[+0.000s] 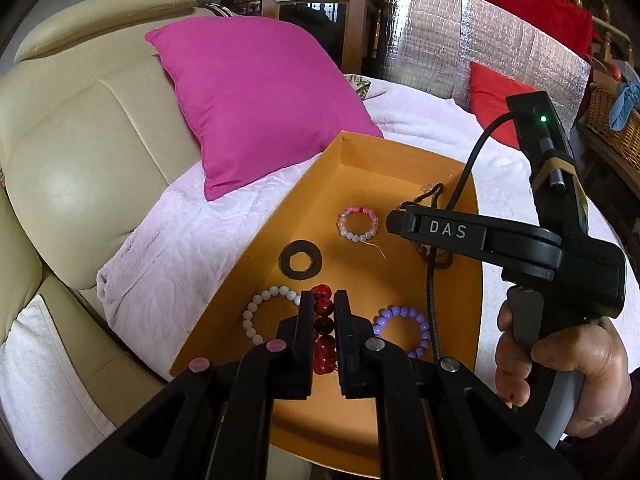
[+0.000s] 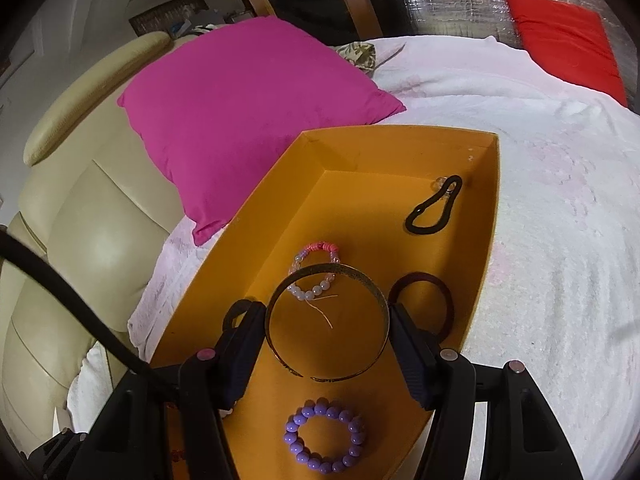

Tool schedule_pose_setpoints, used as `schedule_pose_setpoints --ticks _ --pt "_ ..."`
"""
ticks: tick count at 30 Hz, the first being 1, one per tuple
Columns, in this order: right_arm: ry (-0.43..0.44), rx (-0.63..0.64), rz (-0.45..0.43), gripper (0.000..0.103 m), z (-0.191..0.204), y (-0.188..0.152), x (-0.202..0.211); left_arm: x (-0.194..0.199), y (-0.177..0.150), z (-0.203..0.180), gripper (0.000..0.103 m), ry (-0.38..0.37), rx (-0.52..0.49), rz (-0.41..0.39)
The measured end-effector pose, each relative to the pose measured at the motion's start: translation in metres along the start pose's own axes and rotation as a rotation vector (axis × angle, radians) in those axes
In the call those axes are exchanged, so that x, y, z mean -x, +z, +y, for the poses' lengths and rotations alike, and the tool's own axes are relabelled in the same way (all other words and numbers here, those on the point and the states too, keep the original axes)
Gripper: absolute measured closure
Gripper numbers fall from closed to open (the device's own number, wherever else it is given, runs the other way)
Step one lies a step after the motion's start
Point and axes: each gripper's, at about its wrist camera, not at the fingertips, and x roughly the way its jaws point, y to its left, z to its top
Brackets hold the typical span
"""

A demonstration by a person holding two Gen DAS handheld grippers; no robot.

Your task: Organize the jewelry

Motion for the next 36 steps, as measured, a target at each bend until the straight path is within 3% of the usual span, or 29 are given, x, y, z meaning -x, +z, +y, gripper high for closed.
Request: schedule_pose_setpoints --ticks 21,25,28,30,32,36 --pt "-0.036 0.044 0.044 0.037 0.006 0.006 -0.017 -0.024 -0.008 -0.001 0.093 0.01 0.005 0.074" --pt "-0.023 0.029 0.046 0.035 0.004 0.006 -0.017 -0.025 -0.007 0.001 0.081 0.021 0.006 0.077" --pt "-0.019 0.018 0.046 0.035 0.002 0.006 -0.016 -0.022 -0.006 0.001 0.063 0.029 0.015 0.071" --pt "-0.01 0.003 0.042 0.035 -0.001 0.006 -0.013 -0.019 -0.004 0.001 0.061 0.035 0.01 0.06" --pt "-0.006 -0.005 0.027 0.035 -0.004 0.007 -0.007 -0.014 -0.001 0.001 0.051 0.042 0.014 0.053" --pt "-0.001 0.006 -0.005 0.035 -0.006 0.009 0.012 0.0 0.005 0.001 0.041 0.061 0.028 0.023"
